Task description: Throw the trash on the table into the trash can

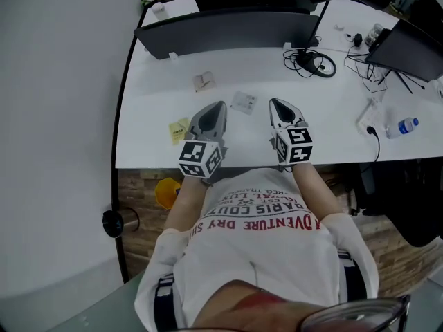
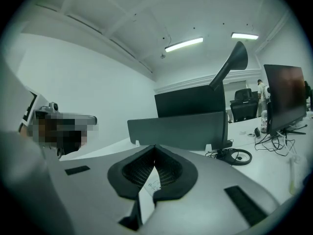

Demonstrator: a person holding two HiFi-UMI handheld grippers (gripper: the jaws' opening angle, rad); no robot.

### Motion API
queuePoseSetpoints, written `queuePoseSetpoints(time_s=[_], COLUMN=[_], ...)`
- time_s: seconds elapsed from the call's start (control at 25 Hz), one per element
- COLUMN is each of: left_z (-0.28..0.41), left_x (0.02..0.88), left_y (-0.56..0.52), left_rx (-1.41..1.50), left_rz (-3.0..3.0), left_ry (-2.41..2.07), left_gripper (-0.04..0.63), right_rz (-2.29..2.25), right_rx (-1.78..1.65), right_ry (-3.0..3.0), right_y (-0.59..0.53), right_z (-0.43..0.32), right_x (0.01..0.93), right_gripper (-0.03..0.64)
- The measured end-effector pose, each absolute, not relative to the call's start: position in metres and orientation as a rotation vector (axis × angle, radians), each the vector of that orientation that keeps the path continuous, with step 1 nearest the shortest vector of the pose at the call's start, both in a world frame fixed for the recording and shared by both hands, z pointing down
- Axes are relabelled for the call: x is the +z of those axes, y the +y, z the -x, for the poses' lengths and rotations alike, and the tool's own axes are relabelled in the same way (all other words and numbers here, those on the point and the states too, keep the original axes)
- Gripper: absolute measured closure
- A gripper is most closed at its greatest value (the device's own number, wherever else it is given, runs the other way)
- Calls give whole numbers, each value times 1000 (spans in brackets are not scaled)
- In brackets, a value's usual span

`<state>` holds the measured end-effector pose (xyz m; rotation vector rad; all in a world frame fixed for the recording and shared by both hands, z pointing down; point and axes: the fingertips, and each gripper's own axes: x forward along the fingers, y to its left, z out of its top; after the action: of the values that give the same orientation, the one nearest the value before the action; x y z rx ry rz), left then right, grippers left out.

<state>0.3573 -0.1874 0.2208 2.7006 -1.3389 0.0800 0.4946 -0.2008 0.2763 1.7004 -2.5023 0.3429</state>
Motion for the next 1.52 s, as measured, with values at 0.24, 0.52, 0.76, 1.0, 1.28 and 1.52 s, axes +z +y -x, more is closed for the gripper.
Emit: queuePoseSetpoints(time_s=[0.24,0.52,0.76,1.0,1.28,1.52], left_z=[-353,-348,-332,-298,-274,-277], left_x=[222,232,264,303,344,382], left_y=[-191,-197,-200,-218,-261,-290], left_rx=[22,92,126,200,250,291], left_rz=[-2656,-2647,-2523,-2414,-2335,-2304], left_ry=[-1354,-1413,-1448,-1434,-1343,-1240], left_gripper=[572,572,572,572,572,572], right_rz=[-1684,-1624,-1485,-1396,-1353,-1318], right_rx=[354,403,535,622,713,762], right_ry=[-2500,-2471,-2398,-2280,-2132,-2008], right_y=[-204,-211,-217,-243,-288,-330], right_z=[-491,-487,-473,-449,-432,-434], right_x=[279,296,345,396,453,507], right_gripper=[591,591,591,589,385,373])
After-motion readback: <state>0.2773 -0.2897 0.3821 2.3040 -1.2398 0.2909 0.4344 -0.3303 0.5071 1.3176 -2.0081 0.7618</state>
